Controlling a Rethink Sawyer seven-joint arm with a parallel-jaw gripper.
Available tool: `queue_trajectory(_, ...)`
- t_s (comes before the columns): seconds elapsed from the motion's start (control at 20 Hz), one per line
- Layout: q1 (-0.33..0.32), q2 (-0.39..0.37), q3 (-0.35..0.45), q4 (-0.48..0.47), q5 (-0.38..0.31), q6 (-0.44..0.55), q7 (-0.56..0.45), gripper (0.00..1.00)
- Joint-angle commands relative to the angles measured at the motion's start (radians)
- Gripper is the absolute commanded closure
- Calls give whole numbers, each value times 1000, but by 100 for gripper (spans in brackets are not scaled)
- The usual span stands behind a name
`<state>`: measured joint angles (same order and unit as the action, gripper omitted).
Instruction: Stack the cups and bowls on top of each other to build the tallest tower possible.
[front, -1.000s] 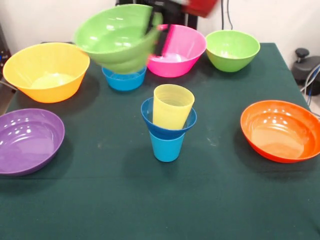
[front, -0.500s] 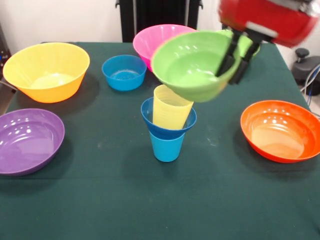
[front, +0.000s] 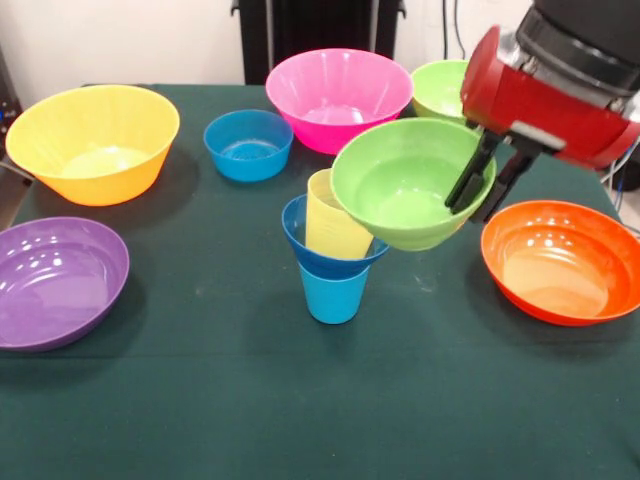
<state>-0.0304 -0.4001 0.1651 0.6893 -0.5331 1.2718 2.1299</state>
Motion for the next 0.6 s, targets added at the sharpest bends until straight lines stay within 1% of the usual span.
queue_trajectory(0.05, 7, 66, -29, -91, -14, 107, 170, 100)
queue_trajectory(0.1, 7, 77, -31, -114, -16, 116, 163, 100)
queue_trajectory(0.15, 7, 78, -35, -116, -15, 116, 163, 100)
queue_trajectory(0.2, 10, 69, -46, -97, -7, 107, 170, 100)
queue_trajectory(0.35, 16, 62, -60, -81, 13, 103, 173, 100)
queue_trajectory(0.6, 19, 81, -64, -124, 40, 128, 171, 100)
